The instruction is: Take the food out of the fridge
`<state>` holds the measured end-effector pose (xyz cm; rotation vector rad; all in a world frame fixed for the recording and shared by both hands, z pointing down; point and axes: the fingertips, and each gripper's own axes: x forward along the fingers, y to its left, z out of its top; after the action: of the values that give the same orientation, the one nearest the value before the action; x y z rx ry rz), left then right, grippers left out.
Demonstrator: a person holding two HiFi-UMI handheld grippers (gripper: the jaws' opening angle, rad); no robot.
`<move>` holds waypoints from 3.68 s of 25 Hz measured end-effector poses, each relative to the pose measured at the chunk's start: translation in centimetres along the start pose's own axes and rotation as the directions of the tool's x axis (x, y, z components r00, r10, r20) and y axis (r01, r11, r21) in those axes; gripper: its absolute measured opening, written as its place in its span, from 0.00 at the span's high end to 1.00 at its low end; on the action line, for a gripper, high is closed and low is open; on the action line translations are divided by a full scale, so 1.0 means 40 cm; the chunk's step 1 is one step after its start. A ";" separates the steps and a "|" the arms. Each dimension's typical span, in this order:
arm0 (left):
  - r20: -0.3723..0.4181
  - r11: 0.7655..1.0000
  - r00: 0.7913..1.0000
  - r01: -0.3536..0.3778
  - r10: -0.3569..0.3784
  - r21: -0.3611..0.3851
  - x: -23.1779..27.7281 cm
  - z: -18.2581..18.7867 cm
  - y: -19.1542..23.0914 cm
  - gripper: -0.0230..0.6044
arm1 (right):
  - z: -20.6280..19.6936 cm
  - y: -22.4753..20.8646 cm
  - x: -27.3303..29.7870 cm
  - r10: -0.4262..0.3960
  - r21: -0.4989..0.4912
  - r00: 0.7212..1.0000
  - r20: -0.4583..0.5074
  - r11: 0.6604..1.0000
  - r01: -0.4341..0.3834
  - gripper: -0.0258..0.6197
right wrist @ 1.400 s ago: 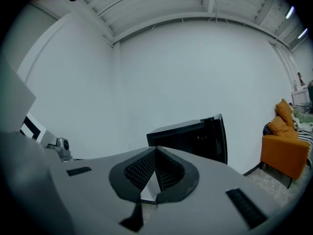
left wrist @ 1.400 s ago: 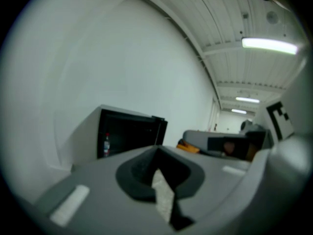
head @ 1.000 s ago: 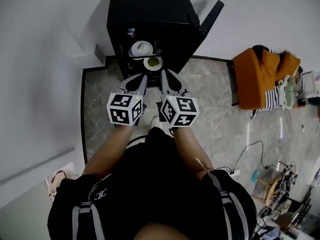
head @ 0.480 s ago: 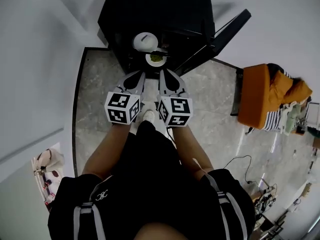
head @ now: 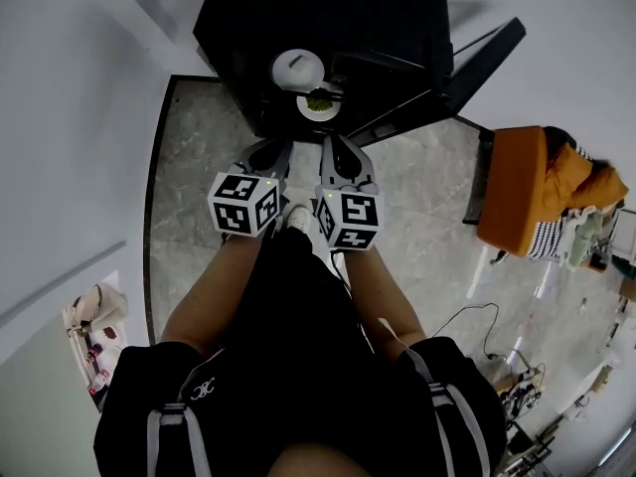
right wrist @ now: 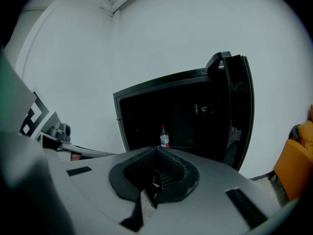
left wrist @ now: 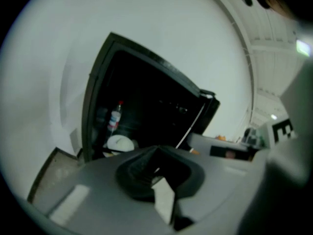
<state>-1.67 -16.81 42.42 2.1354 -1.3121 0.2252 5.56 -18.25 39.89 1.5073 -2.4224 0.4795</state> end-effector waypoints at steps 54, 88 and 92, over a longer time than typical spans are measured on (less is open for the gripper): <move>0.259 0.363 0.943 0.321 -0.208 -0.875 0.590 -0.621 0.359 0.94 | -0.565 -0.192 0.120 -0.087 -0.016 0.991 -0.100 0.996 0.086 0.96; 0.274 0.425 0.915 0.384 -0.297 -0.820 -0.278 0.193 -0.056 0.94 | 0.035 -0.071 -0.107 -0.169 0.059 0.985 0.047 0.984 0.166 0.96; 0.326 0.435 0.899 0.429 -0.294 -0.792 -0.302 0.290 -0.078 0.94 | 0.071 -0.004 -0.103 -0.111 0.023 0.992 0.061 0.994 0.110 0.96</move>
<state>-6.91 -13.50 26.57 1.4713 -0.7050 -0.6659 7.39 -16.09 35.75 1.6777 -2.3707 0.4415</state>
